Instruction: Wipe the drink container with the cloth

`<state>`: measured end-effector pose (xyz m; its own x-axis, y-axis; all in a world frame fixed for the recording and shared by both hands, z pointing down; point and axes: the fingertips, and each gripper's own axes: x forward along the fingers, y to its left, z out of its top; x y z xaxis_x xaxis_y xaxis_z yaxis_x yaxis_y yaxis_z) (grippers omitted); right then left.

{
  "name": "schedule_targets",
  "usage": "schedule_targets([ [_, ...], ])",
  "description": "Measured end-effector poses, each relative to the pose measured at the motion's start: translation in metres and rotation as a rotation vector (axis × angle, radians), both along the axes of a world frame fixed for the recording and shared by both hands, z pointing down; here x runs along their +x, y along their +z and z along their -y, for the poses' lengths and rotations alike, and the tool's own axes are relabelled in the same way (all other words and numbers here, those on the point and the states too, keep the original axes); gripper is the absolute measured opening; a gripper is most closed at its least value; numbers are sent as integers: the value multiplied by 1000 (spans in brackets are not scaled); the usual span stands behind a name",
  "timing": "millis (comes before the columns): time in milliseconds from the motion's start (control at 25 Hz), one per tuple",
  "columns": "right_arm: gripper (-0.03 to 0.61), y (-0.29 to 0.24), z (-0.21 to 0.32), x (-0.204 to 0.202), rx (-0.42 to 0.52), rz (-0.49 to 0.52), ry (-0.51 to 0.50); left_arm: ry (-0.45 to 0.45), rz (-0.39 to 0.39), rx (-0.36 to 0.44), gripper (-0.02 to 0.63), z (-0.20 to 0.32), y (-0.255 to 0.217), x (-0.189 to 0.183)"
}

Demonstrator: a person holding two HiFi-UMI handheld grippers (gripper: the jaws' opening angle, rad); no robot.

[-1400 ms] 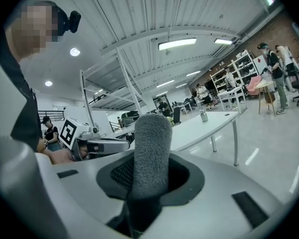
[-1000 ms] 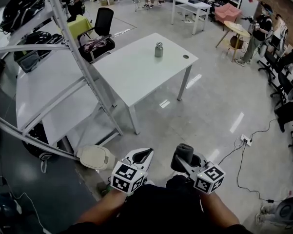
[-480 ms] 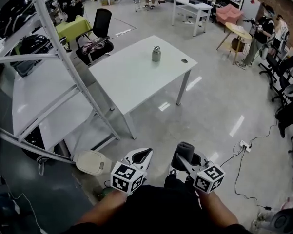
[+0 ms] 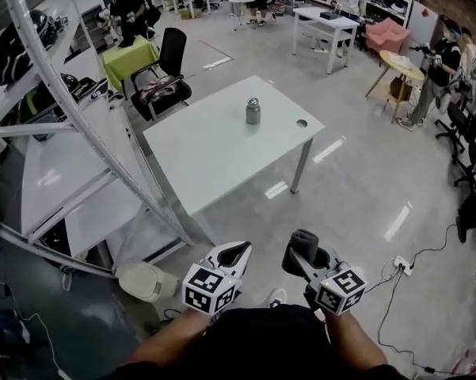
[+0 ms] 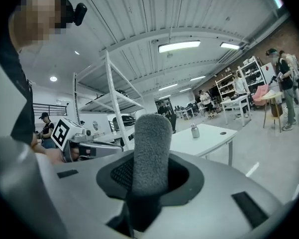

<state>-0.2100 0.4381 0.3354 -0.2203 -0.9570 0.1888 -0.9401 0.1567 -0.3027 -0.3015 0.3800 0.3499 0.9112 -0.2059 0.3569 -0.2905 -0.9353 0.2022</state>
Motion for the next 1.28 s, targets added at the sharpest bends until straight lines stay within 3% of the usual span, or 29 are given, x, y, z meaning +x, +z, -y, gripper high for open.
schedule_targets([
  [120, 114, -4, 11, 35, 8, 4, -17, -22, -14, -39, 17, 10, -3, 33],
  [320, 114, -5, 20, 74, 9, 15, -58, -61, 15, 15, 17, 23, -7, 68],
  [440, 114, 3, 26, 94, -8, 32, -67, -73, 34, 2, 17, 31, -2, 87],
  [640, 114, 6, 35, 114, -20, 56, -58, -56, 63, 6, 17, 39, 2, 109],
  [1000, 114, 23, 46, 150, -76, 55, -27, -18, 49, -28, 17, 61, 15, 155],
  [1280, 114, 29, 104, 179, -106, 44, -47, -43, 32, -34, 17, 127, 18, 184],
])
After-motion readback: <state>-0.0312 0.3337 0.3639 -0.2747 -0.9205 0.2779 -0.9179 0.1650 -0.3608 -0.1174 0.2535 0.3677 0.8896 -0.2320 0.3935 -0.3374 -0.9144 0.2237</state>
